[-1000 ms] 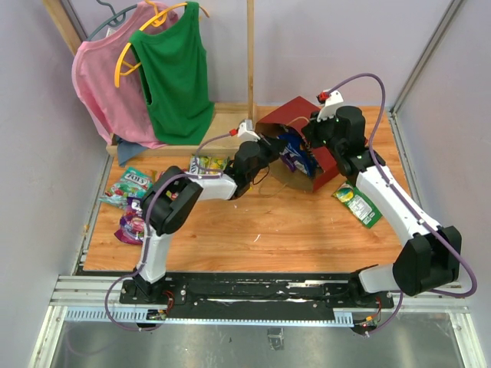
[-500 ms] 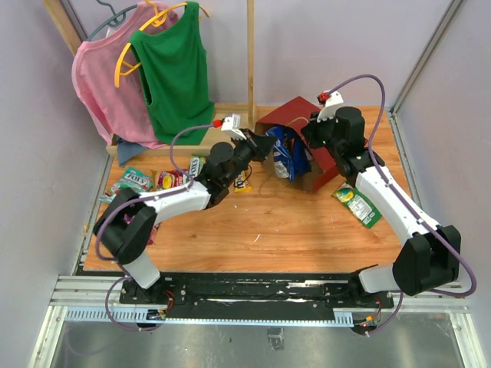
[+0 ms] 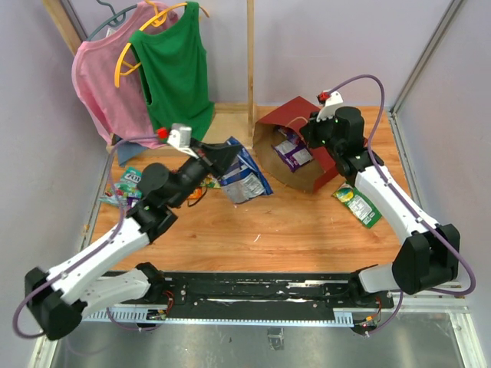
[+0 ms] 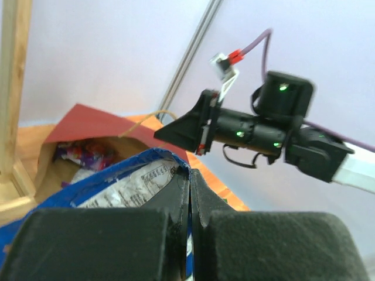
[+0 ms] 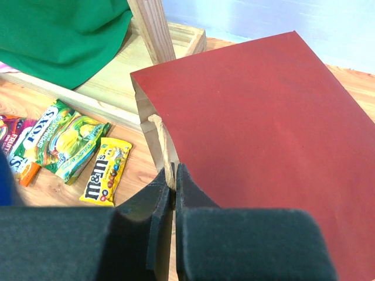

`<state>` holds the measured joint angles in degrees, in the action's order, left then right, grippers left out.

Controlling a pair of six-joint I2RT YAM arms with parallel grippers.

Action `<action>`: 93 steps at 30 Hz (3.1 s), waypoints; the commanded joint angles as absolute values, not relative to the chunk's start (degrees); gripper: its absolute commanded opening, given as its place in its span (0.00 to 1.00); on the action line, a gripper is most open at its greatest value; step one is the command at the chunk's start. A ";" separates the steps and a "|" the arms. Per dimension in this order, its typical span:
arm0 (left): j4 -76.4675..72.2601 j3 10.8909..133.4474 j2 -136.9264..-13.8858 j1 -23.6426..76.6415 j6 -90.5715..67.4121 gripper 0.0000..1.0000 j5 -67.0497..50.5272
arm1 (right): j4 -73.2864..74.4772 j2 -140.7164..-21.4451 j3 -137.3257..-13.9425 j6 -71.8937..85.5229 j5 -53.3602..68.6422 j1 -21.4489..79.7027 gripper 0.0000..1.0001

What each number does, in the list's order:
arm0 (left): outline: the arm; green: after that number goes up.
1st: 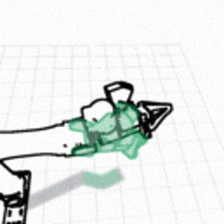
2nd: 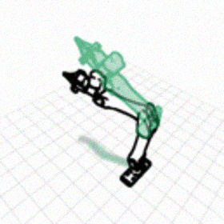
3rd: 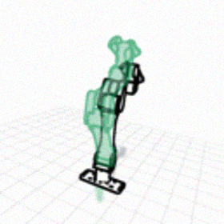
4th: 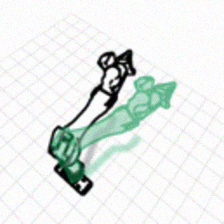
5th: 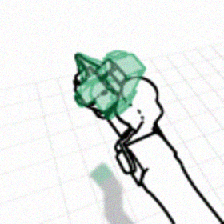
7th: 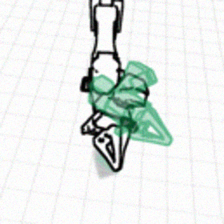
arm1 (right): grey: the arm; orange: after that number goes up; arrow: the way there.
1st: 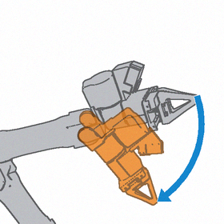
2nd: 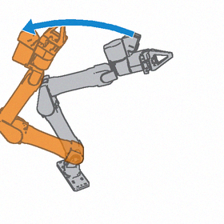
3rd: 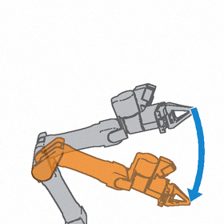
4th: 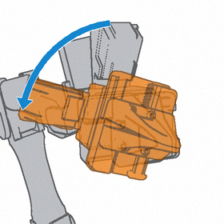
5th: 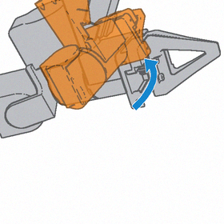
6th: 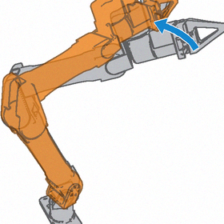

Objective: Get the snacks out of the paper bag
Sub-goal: Take out the snack from the paper bag, then place the snack at the center of the board.

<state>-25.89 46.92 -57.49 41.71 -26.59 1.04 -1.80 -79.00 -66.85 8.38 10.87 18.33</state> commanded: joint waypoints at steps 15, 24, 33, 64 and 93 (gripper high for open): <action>10.45 52.79 -38.62 41.66 -22.43 0.01 17.56 | -3.34 -81.51 -67.37 11.24 14.39 17.68 0.02; 9.61 47.22 -36.49 41.66 -24.83 0.01 13.94 | -3.69 -81.79 -67.29 11.76 14.99 17.75 0.02; 0.68 47.15 -43.74 41.66 -25.40 0.01 0.06 | -3.55 -81.25 -67.05 11.86 15.13 17.84 0.02; -31.38 44.28 -60.03 41.79 -45.70 0.01 -23.06 | -5.10 -82.40 -66.27 12.88 15.94 18.20 0.02; 11.03 33.34 -48.13 38.67 -41.11 0.07 16.94 | -5.87 -85.08 -67.40 13.36 16.83 18.85 0.02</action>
